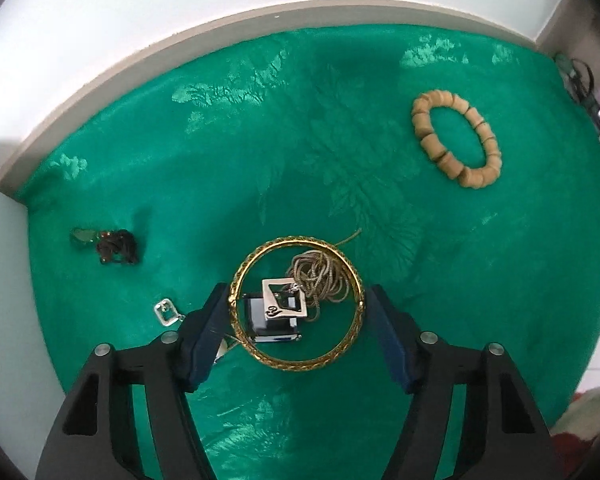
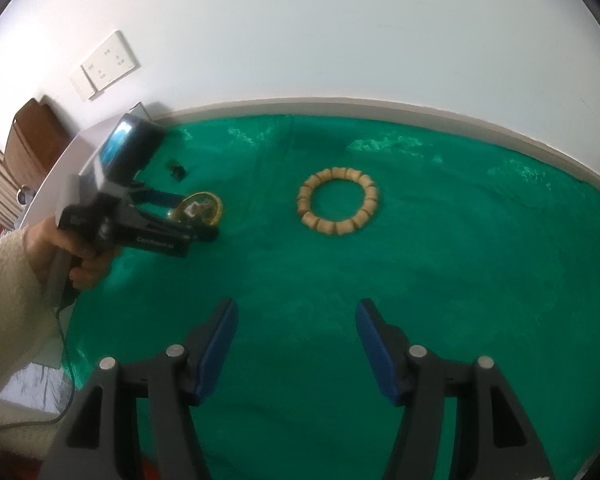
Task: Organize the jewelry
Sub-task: 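Grasp the gold bangle with the left tool, then grasp the small silver pendants with the right tool while the left tool holds the gold bangle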
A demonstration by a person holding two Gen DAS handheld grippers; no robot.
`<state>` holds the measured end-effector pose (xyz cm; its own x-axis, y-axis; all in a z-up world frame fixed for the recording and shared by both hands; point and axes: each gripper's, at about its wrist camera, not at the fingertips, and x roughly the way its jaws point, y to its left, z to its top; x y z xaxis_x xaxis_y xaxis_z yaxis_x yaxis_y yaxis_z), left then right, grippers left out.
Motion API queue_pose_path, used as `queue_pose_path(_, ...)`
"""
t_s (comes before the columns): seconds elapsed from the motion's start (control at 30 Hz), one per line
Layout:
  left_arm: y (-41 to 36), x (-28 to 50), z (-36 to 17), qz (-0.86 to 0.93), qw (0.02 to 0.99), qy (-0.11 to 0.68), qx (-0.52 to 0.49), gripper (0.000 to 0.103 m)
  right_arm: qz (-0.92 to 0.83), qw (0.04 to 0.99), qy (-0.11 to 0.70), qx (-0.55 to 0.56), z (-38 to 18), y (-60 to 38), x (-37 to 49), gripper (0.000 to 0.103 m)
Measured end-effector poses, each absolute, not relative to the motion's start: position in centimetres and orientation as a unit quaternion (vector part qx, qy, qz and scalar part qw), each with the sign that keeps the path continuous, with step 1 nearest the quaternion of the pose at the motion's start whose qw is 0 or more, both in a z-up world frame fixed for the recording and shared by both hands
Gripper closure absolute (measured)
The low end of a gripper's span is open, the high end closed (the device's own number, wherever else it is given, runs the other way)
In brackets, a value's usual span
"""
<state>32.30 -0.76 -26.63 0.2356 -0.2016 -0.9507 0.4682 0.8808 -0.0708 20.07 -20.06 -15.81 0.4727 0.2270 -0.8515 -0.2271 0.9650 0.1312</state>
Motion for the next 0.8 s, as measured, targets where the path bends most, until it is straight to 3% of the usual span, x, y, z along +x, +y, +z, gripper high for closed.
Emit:
queue_pose_path(0.47, 5.8, 28.2, -19.5, -0.145, 0.844, 0.517, 0.001, 0.033, 0.147, 0.848, 0.51, 0.002, -16.4, -20.4, 22.2, 0.04)
queue_pose_path(0.8, 12.3, 21.3, -19.3, -0.059, 0.841, 0.532, -0.07, 0.033, 0.278, 0.808, 0.52, 0.017, -18.9, -12.6, 27.7, 0.04)
